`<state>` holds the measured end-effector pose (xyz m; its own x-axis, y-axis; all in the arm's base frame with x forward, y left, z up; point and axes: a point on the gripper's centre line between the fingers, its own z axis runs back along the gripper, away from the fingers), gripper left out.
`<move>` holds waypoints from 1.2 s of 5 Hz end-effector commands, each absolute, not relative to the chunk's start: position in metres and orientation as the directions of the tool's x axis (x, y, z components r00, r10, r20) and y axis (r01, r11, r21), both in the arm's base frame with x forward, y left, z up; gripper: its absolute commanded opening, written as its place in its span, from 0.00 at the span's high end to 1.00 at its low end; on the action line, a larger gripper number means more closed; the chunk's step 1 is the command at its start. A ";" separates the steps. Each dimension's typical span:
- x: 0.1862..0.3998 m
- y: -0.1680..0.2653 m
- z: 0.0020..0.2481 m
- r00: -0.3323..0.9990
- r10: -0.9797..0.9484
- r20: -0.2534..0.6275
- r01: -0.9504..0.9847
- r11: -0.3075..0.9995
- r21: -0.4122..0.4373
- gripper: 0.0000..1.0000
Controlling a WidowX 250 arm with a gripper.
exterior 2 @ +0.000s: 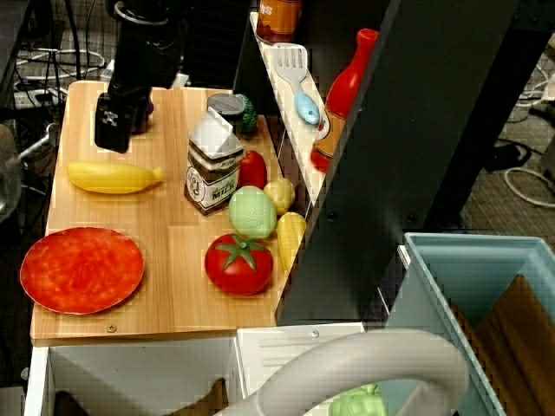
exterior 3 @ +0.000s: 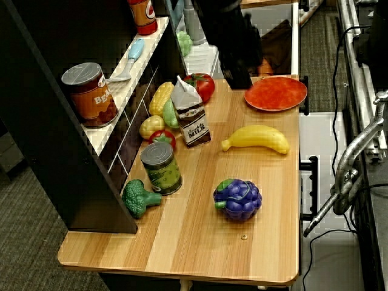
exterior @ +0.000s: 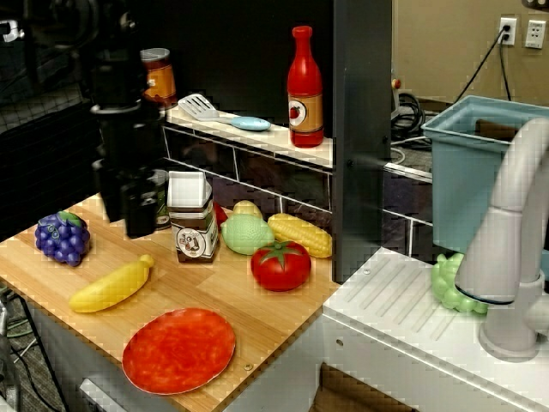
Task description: Put banana on plate
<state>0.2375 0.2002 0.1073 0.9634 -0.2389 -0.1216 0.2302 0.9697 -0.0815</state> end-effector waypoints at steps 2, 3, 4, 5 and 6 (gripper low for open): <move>0.224 0.231 0.081 0.965 -0.231 -0.126 0.222 0.972 -0.083 0.00; 0.223 0.225 0.062 0.980 -0.168 -0.103 0.160 0.984 -0.081 0.00; 0.228 0.221 0.048 0.990 -0.105 -0.095 0.096 0.991 -0.092 0.00; 0.235 0.224 0.036 0.990 -0.086 -0.111 0.078 0.994 -0.074 0.00; 0.238 0.225 0.027 0.989 -0.082 -0.125 0.077 0.996 -0.048 0.00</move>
<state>0.2330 0.2202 0.0168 0.9863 -0.0800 -0.1445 0.0695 0.9947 -0.0761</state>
